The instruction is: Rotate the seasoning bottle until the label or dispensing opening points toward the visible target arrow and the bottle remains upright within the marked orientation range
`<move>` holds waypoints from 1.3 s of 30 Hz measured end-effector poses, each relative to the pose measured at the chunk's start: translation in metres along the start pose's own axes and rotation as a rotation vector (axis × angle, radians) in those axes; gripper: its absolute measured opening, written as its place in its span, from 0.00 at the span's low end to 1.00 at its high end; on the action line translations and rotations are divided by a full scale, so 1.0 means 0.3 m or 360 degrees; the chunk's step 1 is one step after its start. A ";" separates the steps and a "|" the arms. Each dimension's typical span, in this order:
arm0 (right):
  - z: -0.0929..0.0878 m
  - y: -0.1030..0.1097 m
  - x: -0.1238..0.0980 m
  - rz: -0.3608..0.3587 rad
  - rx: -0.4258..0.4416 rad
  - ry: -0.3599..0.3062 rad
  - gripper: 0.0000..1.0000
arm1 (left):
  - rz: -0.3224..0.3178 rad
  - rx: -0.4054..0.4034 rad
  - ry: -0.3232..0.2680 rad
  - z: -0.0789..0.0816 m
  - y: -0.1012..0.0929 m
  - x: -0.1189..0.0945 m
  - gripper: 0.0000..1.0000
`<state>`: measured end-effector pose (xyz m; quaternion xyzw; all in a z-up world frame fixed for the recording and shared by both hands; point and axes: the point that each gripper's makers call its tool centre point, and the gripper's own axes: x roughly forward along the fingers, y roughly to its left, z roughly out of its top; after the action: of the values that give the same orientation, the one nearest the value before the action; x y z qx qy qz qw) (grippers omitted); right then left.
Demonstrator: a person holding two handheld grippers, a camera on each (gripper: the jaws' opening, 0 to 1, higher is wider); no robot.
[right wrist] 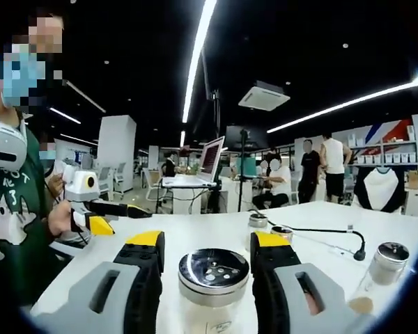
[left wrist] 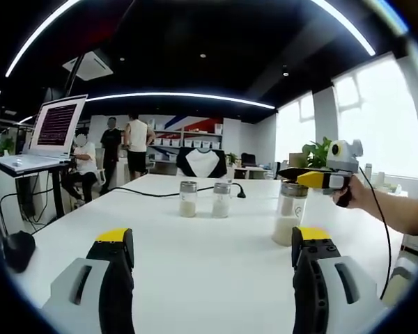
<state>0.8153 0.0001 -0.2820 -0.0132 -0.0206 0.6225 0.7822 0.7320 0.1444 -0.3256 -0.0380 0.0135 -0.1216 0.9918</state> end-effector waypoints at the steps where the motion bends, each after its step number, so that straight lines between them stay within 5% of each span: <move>1: -0.003 -0.005 -0.003 0.0009 0.0011 0.0007 0.49 | -0.0001 0.0001 0.0003 -0.001 0.000 -0.001 0.99; 19: -0.020 0.033 0.001 0.0305 0.0094 0.0028 0.49 | -0.0012 0.0002 0.0008 -0.003 -0.011 -0.007 0.99; 39: -0.050 0.012 0.000 0.0317 0.0099 0.0082 0.41 | -0.0009 -0.0002 0.0012 -0.003 -0.009 0.002 0.99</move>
<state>0.8127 0.0009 -0.2972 -0.0071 0.0203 0.6970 0.7167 0.7319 0.1415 -0.3264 -0.0381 0.0171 -0.1246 0.9913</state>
